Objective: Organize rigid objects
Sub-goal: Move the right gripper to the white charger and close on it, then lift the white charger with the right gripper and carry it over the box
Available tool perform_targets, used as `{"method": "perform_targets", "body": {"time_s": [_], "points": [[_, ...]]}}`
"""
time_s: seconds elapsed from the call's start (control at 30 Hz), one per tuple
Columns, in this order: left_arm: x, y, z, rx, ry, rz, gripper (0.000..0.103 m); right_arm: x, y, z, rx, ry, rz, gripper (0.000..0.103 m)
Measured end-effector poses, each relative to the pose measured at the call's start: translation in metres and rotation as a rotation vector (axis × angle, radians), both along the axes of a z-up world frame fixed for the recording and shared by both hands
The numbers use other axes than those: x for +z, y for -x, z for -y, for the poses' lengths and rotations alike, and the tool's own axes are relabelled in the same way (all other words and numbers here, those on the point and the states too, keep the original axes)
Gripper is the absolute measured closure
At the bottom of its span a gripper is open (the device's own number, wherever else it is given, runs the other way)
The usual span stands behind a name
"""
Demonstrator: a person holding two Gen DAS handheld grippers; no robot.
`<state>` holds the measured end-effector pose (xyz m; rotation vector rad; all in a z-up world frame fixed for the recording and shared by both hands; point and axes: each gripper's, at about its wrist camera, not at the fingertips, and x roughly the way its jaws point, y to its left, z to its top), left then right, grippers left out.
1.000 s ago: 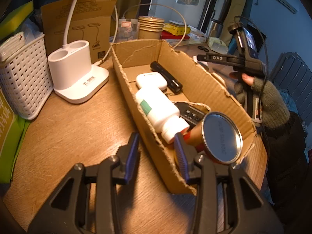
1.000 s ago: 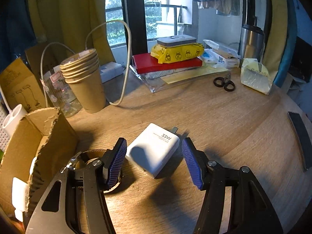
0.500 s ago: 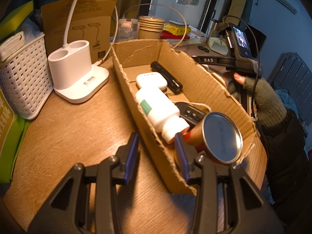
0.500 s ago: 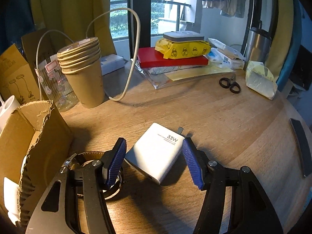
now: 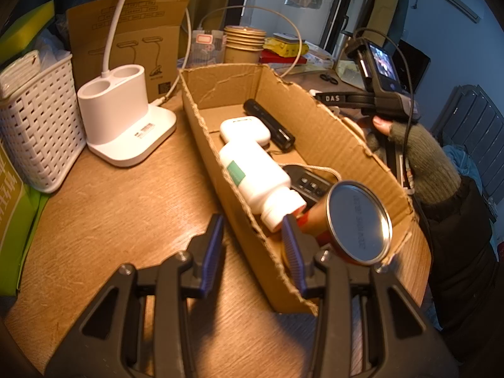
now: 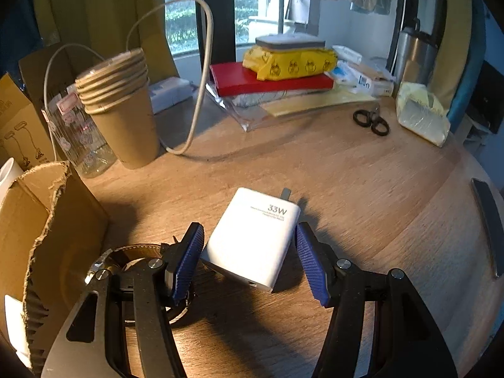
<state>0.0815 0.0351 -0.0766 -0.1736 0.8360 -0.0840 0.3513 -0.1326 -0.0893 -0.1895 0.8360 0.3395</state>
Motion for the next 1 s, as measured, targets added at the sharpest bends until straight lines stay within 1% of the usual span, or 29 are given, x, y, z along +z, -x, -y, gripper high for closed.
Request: {"method": "perform_targets", "body": {"time_s": [0.13, 0.33, 0.57, 0.73, 0.9, 1.0], "points": [[0.000, 0.000, 0.000, 0.000, 0.002, 0.000, 0.063, -0.003, -0.005, 0.004, -0.007, -0.020, -0.024, 0.041], [0.000, 0.000, -0.001, 0.000, 0.001, 0.000, 0.063, -0.003, -0.005, 0.006, -0.002, -0.034, -0.023, 0.042], [0.000, 0.000, -0.002, 0.000, 0.002, 0.000, 0.063, 0.004, -0.001, 0.020, -0.012, -0.140, -0.016, 0.045], [0.000, 0.001, -0.002, 0.000, 0.002, 0.000, 0.063, 0.010, 0.007, 0.024, -0.002, -0.174, 0.012, 0.049], [0.000, 0.001, -0.002, 0.000, 0.002, 0.000, 0.062, 0.018, 0.018, 0.021, 0.024, -0.175, 0.053, 0.050], [-0.001, 0.001, -0.002, 0.000, 0.002, 0.000, 0.062, 0.020, 0.022, 0.020, 0.033, -0.174, 0.059, 0.051]]}}
